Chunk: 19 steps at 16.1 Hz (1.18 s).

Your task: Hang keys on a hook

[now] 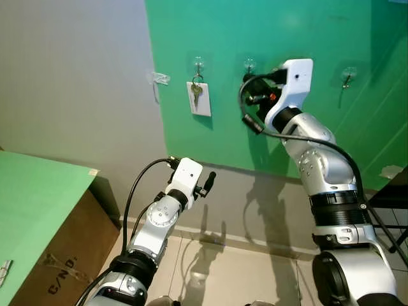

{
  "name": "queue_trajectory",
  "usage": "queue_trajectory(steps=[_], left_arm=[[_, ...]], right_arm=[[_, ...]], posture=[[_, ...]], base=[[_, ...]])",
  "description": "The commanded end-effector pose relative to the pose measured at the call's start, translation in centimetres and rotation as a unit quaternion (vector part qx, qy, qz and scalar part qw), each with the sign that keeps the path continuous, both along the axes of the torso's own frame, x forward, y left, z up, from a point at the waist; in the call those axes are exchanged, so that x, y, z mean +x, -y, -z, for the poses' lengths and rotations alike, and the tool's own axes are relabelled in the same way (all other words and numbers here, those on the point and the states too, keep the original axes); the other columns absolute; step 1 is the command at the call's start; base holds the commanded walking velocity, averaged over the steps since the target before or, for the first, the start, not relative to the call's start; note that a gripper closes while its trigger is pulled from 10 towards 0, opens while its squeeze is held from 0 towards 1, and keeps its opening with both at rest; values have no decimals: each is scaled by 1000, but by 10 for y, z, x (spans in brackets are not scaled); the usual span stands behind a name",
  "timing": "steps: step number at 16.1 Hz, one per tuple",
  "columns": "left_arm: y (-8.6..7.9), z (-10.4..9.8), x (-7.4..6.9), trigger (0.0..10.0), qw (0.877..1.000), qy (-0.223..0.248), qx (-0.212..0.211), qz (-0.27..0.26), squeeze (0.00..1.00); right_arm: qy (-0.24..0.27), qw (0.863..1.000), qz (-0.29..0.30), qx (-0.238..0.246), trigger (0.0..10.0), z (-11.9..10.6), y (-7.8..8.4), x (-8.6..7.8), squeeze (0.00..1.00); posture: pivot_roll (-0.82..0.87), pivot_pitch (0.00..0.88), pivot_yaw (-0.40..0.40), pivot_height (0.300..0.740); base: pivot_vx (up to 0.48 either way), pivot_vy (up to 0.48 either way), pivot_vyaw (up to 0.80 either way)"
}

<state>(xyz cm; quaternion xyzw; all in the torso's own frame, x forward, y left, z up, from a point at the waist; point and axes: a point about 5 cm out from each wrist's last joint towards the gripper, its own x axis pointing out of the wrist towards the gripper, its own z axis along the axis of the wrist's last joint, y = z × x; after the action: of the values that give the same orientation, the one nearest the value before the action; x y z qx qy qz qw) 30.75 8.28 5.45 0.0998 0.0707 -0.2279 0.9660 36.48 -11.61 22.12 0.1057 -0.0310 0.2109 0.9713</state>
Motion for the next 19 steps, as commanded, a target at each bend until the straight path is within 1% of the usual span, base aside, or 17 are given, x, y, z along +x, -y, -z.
queue_trajectory(steps=[1, 5, 8, 9, 10, 11, 15, 16, 17, 18, 19], left_arm=[[3, -5, 1, 10000, 1000, 12, 4, 9, 0], [3, -5, 1, 10000, 1000, 12, 5, 8, 0], [3, -4, 0, 10000, 1000, 10, 4, 9, 0], [3, -4, 0, 10000, 1000, 10, 5, 9, 0], [3, -3, 0, 10000, 1000, 10, 4, 9, 0], [3, -3, 0, 10000, 1000, 10, 4, 9, 0], [2, -3, -1, 10000, 1000, 9, 4, 9, 0], [2, -3, -1, 10000, 1000, 8, 4, 8, 0], [3, -3, -1, 10000, 1000, 8, 3, 8, 0], [3, -3, -1, 10000, 1000, 8, 3, 8, 0], [3, -3, -1, 10000, 1000, 8, 3, 8, 0]], right_arm=[[1, 999, 13, 36, 10000, -12, 7, 2, 0], [-33, 994, 4, 101, 10000, -14, 9, 2, 0], [-29, 995, 7, 97, 10000, -17, 11, 2, 0], [-36, 992, 5, 119, 10000, -18, 11, 2, 0], [-44, 989, 3, 143, 10000, -19, 11, 2, 0], [-64, 978, 1, 201, 10000, -22, 14, 3, 0], [-78, 966, 17, 247, 10000, -25, 23, 7, 0], [-89, 958, 19, 271, 10000, -26, 24, 8, 0], [-107, 948, 23, 301, 10000, -25, 27, 9, 0], [-116, 943, 25, 312, 10000, -24, 27, 10, 0], [-122, 941, 29, 314, 10000, -22, 28, 10, 0]], posture=[[-141, 0, 19, 740], [-142, 0, 19, 740], [-143, 0, 18, 740], [-143, 0, 18, 740], [-143, 0, 18, 740], [-143, 0, 18, 740], [-142, 0, 17, 740], [-142, 0, 17, 740], [-141, 0, 16, 740], [-141, 0, 16, 740], [-141, 0, 16, 740]], base=[[0, 0, 0], [0, 0, 0], [0, 0, 0], [0, 0, 0], [0, 0, 0], [0, 0, 0], [0, 0, 0], [0, 0, 0], [0, 0, 0], [0, 0, 0], [0, 0, 0]])
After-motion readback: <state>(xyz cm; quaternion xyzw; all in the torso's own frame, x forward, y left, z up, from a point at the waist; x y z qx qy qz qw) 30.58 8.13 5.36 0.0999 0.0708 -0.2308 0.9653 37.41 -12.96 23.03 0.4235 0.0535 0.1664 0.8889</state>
